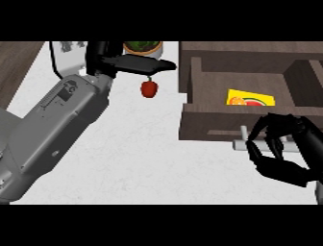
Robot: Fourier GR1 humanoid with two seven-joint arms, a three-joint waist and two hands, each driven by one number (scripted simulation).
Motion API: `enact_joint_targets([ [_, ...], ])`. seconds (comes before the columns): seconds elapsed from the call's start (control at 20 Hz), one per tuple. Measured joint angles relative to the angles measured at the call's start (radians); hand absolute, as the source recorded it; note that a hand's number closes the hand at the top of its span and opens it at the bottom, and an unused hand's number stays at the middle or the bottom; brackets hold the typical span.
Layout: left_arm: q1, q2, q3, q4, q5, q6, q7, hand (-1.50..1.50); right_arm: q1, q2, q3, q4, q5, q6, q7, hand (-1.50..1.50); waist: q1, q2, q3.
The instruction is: Pick up the cup, place it into the drawer and close the drawer
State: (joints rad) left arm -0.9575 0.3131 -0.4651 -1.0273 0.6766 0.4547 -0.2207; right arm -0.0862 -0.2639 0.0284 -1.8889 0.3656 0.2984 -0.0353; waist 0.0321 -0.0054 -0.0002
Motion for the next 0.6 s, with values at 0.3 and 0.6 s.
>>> enact_joint_targets([
  [0.3, 0.137, 0.095, 0.039, -0.125, 0.017, -0.048, 0.006, -1.5, -0.06, -0.04, 0.104, 0.163, 0.237, -0.062, -0.065, 1.5, 0.01, 0.003, 0.0],
  [0.6, 0.27, 0.17, 0.079, -0.228, 0.023, -0.094, -0.005, -1.5, -0.192, -0.024, 0.18, 0.426, 0.44, -0.173, -0.113, 1.5, 0.012, 0.007, 0.0],
])
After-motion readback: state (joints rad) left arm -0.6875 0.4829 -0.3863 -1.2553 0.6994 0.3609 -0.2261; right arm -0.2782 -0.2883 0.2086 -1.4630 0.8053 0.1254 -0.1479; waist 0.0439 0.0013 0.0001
